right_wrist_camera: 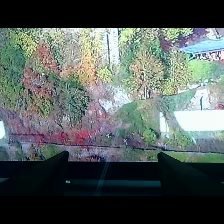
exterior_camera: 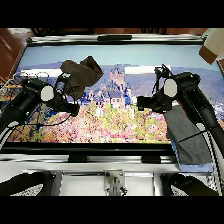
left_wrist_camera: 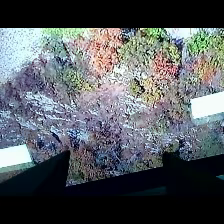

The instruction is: Fold the shirts.

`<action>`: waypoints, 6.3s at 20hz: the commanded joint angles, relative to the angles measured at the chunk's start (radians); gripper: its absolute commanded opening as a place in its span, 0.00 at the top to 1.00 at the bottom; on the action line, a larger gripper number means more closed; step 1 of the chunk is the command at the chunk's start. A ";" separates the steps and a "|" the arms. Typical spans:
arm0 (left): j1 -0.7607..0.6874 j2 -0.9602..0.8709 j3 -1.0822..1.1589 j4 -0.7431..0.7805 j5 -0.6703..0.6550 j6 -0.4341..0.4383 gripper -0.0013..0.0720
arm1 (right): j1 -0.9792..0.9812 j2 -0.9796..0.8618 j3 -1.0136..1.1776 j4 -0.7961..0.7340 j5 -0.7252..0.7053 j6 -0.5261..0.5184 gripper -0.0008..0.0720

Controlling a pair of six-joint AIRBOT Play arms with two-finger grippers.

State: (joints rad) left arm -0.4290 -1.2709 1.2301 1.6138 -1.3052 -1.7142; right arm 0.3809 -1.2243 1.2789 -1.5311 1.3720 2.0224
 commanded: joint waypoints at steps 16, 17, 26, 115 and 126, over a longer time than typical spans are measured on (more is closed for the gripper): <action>0.166 -0.220 0.134 -0.035 0.644 -0.105 0.29 | 0.001 -0.001 0.001 -0.035 -0.176 -0.177 0.08; 0.210 -0.285 0.211 -0.065 0.634 -0.098 0.23 | 0.001 -0.001 0.001 -0.039 -0.185 -0.177 0.08; 0.385 -0.761 0.665 -0.362 0.393 0.003 0.03 | 0.001 -0.001 0.001 -0.038 -0.175 -0.177 0.08; 0.740 0.907 0.227 -0.354 0.724 0.087 0.95 | 0.152 0.621 0.269 -0.253 -0.404 -0.021 0.90; 0.829 0.850 -0.145 -0.273 0.197 0.093 0.94 | 0.152 0.351 0.269 -0.573 -0.015 -0.021 0.90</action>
State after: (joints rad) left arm 0.3962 -0.4110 1.2442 1.4113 -1.0096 -1.6386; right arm 0.5335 -0.7589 1.5463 -1.9701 1.3155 1.9987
